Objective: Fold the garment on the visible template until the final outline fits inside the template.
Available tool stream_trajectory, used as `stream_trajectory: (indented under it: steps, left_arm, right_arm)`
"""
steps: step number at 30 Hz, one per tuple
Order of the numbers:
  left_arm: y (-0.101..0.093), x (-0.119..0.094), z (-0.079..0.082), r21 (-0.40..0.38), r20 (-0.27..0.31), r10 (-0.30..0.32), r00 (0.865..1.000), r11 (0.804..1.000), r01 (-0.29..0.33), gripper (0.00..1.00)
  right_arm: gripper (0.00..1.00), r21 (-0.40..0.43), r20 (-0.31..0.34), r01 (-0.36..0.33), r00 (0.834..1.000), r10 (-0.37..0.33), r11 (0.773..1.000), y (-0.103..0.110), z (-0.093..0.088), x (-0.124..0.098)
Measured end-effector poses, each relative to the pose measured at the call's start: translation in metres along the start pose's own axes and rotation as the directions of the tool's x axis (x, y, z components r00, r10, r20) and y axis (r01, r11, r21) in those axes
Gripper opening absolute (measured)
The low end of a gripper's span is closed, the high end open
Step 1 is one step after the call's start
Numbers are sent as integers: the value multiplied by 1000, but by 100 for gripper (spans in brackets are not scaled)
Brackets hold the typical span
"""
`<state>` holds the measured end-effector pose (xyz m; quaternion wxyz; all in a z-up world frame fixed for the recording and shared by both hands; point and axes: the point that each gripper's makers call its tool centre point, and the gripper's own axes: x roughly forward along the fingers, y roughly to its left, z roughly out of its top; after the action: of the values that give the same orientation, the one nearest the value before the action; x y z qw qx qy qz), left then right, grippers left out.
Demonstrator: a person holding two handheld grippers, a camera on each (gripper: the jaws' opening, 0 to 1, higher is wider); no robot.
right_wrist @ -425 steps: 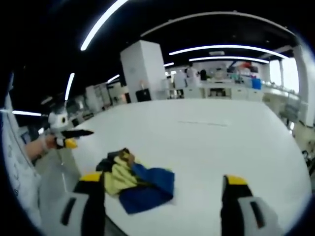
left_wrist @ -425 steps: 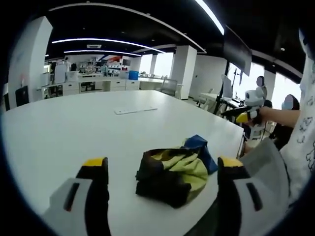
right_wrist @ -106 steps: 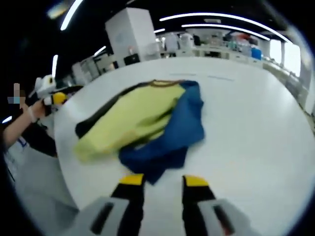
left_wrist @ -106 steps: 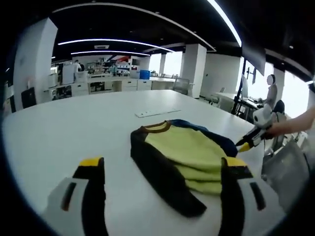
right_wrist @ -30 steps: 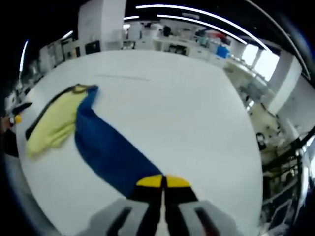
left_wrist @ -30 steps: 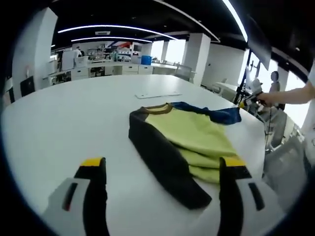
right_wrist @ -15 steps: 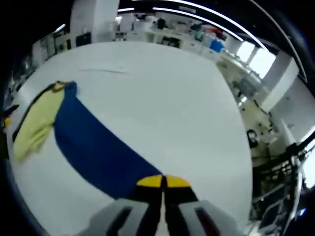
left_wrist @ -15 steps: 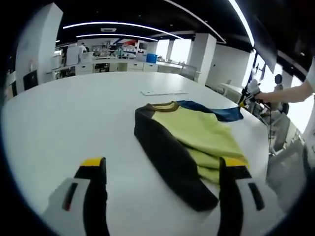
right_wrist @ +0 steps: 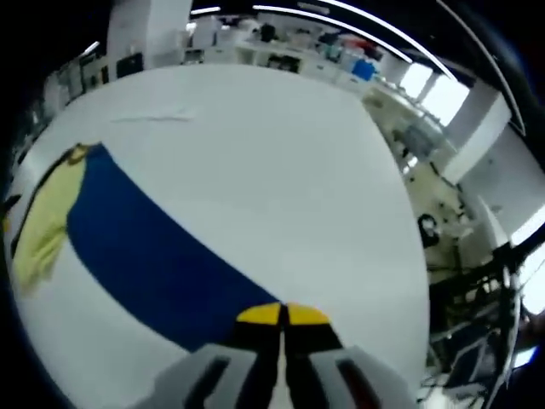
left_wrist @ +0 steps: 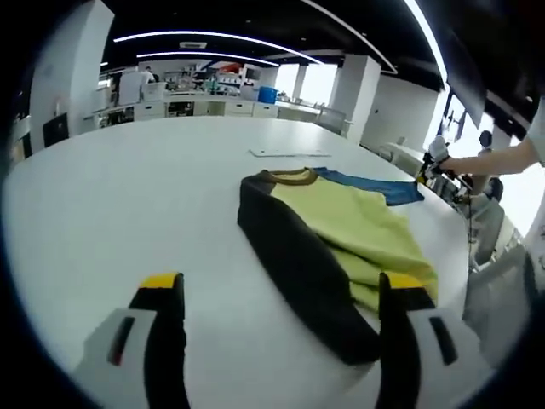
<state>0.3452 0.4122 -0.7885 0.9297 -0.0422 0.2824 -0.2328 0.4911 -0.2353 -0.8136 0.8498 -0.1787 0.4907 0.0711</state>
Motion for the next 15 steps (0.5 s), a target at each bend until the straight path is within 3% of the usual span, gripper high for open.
stream_trajectory:
  steps: [15]
  left_arm:
    - [3, 0, -7, -17, -7, 8, 1000, 1000, -9, 92]
  right_arm:
    - [0, 36, -13, -5, 1000, 6, 999, -5, -2, 12]
